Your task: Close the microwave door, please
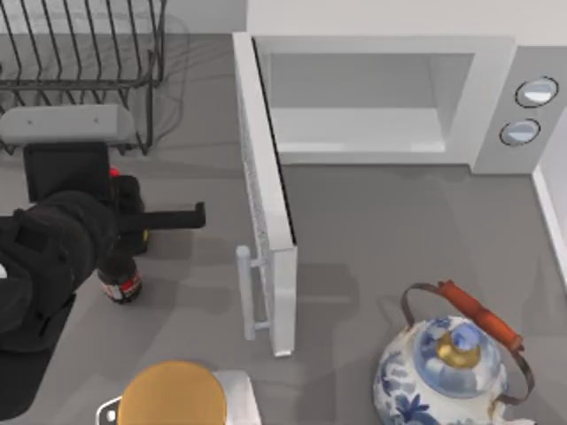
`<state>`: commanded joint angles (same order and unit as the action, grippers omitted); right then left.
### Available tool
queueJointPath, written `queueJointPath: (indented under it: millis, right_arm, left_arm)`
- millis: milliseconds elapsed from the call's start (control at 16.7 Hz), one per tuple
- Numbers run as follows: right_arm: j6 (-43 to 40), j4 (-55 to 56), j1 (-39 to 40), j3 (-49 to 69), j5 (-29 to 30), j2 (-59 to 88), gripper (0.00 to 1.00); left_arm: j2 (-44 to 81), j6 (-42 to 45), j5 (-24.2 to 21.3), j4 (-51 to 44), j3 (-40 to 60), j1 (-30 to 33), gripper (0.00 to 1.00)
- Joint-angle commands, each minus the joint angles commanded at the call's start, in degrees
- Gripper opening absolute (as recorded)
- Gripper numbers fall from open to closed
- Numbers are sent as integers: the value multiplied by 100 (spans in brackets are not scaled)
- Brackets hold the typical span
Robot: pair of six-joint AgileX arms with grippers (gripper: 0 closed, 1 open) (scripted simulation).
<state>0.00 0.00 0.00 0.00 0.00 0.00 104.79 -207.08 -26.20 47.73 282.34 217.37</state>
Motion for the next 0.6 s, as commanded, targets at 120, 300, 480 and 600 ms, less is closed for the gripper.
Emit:
queueJointPath:
  millis: [120,300,480,600]
  right_arm:
    - [0,0,0,0,0,0,100]
    - [0,0,0,0,0,0,100]
    - [0,0,0,0,0,0,100]
    - [0,0,0,0,0,0,100]
  left_arm:
    - [-154,-149,2,543,-299,121,0]
    - [-264,-256,8,919,-508,211,0]
    - [-266,-258,9,926,-512,213,0]
    - [-240,-253,3,907,-483,182,0]
